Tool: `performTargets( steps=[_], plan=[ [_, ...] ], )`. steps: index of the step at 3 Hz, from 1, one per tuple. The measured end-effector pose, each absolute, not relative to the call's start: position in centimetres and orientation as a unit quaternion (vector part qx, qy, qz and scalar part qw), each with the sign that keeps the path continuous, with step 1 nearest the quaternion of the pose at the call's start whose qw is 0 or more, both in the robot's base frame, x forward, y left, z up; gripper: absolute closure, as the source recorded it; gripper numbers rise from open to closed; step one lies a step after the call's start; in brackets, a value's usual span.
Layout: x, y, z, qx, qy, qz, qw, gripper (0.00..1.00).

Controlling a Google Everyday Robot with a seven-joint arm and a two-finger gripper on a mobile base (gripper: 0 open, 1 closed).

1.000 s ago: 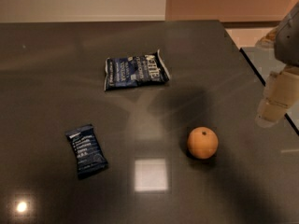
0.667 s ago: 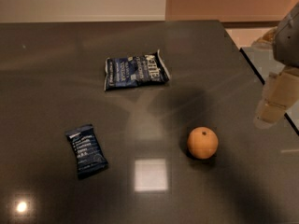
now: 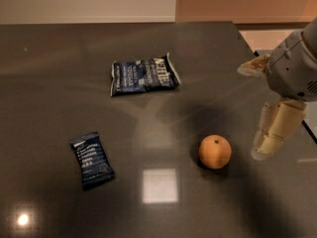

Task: Move orange near rxbar blueberry

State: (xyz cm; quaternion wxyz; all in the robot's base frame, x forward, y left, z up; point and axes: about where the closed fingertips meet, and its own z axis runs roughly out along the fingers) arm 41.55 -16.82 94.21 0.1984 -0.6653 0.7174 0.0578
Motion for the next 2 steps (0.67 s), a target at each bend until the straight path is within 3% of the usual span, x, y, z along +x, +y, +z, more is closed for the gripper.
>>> performTargets(
  steps=[2],
  plan=[
    [40.4, -14.0, 90.1, -0.695, 0.686, 0.105, 0.19, 0.0]
  ],
)
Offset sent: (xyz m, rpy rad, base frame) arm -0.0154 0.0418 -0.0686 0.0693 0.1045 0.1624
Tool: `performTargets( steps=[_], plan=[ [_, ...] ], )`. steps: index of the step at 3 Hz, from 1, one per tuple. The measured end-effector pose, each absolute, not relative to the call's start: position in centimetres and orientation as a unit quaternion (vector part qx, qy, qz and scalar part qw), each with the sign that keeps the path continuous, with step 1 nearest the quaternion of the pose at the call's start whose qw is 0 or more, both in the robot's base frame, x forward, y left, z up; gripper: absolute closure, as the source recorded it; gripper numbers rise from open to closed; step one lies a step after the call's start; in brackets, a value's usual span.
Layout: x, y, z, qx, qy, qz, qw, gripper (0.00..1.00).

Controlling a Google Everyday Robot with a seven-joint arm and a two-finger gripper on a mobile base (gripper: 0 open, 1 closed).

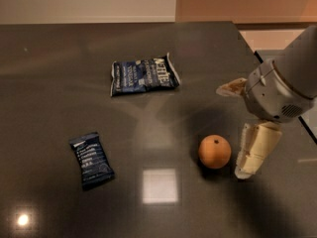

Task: Move orange near rxbar blueberry

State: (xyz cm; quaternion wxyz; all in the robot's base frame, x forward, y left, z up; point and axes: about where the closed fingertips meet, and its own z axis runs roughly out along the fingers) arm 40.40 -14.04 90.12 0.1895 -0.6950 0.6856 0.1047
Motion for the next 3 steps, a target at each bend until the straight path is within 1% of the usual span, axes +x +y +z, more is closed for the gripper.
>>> performTargets(
  steps=[3],
  plan=[
    [39.7, -13.4, 86.4, -0.713, 0.67, 0.101, 0.177, 0.0]
  ],
)
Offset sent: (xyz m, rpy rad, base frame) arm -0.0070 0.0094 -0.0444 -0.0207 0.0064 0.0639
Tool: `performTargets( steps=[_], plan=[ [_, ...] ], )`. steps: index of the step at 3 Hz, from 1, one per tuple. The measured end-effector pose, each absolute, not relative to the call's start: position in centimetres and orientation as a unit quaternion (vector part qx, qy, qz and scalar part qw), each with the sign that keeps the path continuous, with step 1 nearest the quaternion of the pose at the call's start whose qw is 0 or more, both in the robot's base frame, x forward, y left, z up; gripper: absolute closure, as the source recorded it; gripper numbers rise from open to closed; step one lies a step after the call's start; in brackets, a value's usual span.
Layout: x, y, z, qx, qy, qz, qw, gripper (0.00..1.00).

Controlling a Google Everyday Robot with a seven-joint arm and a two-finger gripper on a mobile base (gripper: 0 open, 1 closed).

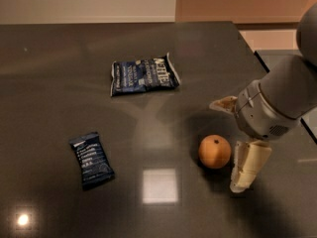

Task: Move orange near rxbar blueberry

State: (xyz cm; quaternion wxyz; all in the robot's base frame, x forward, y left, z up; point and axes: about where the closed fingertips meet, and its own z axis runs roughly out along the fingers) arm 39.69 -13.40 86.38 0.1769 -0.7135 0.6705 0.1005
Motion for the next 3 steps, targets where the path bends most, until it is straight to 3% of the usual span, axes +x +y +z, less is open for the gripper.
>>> performTargets(
  steps=[1, 3],
  plan=[
    [39.46, -13.42, 85.62, -0.713, 0.671, 0.101, 0.174, 0.17],
    [39.27, -12.83, 85.05, -0.713, 0.673, 0.109, 0.165, 0.64]
  ],
)
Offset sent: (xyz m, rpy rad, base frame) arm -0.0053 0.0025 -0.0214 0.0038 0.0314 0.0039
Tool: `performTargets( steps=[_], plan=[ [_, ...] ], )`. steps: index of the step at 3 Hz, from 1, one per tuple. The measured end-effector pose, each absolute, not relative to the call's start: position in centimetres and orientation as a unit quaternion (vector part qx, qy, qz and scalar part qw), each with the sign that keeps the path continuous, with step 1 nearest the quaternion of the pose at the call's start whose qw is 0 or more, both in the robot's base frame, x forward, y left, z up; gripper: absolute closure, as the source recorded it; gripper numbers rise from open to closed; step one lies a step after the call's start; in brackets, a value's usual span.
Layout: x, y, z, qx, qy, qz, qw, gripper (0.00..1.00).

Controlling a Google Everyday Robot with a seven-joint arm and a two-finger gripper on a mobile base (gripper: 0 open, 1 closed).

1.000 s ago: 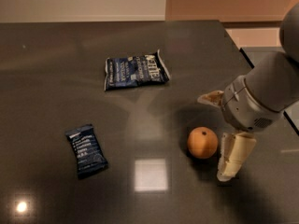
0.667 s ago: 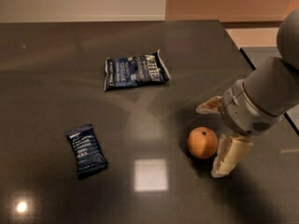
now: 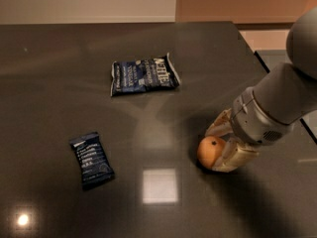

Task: Move orange near rxbar blueberry

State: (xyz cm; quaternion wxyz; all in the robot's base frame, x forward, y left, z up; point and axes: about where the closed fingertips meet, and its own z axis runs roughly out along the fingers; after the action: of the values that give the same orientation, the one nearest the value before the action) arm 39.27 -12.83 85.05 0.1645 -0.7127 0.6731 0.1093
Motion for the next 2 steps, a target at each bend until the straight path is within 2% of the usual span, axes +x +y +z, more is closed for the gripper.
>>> performTargets(
  steps=[1, 2],
  plan=[
    [39.9, -11.3, 86.4, -0.71, 0.675, 0.119, 0.16, 0.87],
    [40.8, -8.5, 88.4, -0.713, 0.668, 0.129, 0.167, 1.0]
  ],
)
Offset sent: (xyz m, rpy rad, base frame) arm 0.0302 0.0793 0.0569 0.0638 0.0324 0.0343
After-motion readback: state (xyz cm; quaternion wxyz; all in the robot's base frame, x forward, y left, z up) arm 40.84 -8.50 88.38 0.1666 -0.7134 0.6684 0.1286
